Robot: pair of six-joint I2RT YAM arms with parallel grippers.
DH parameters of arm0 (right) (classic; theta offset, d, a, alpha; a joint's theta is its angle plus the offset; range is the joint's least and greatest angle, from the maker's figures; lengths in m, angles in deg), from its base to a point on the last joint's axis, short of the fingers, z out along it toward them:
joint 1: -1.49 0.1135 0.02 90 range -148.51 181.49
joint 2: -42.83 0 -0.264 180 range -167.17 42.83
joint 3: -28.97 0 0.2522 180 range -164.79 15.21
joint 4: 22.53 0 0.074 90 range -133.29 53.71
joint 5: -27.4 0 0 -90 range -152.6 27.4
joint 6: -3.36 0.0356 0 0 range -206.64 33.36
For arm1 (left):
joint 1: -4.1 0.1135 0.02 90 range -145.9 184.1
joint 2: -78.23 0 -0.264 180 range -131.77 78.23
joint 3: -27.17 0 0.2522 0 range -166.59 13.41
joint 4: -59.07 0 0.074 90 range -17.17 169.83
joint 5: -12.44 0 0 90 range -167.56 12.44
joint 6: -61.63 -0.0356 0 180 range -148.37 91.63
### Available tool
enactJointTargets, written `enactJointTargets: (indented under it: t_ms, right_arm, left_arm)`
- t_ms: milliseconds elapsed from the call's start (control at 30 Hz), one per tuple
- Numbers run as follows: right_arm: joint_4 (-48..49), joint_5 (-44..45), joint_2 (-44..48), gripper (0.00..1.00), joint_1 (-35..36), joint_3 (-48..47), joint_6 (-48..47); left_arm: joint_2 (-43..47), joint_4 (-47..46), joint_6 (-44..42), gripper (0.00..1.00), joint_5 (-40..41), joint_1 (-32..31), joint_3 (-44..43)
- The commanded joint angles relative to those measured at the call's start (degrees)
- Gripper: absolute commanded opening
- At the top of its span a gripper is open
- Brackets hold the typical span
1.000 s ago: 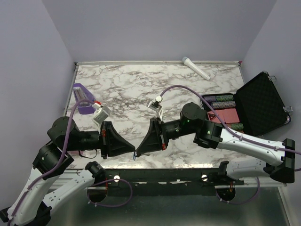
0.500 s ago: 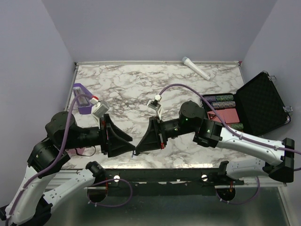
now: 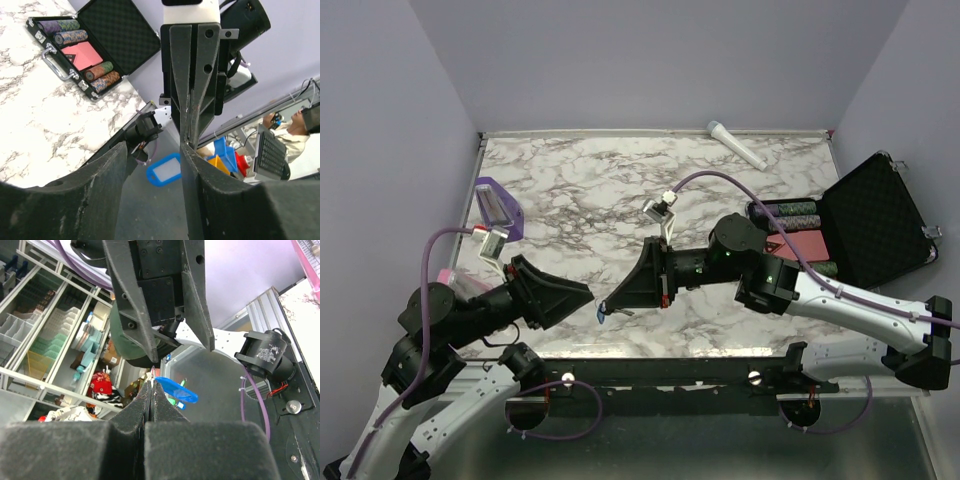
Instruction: Remove the keys from the keyring
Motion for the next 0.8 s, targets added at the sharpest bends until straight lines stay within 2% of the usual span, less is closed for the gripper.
enactJointTargets:
  t_ms: [0, 167, 467, 767]
  right_arm:
    - [3.1, 2.6, 0.6, 0.01, 0.0, -0.9, 0.9]
    - [3.2, 2.5, 0.4, 0.01, 0.0, -1.1, 1.0]
    - [3.5, 3.3, 0.4, 0.01, 0.0, -1.3, 1.3]
    - [3.5, 3.4, -0.4, 0.01, -0.1, -2.0, 1.3]
  left_arm:
    - [0.7, -6.0, 4.4, 0.52, 3.3, -0.1, 1.0]
    - [0.3, -6.3, 3.9, 0.46, 2.5, -0.2, 0.5]
    - [0.4, -7.5, 3.1, 0.45, 0.1, -0.1, 1.2]
    - [-0.4, -8.2, 2.1, 0.36, -3.0, -0.1, 1.0]
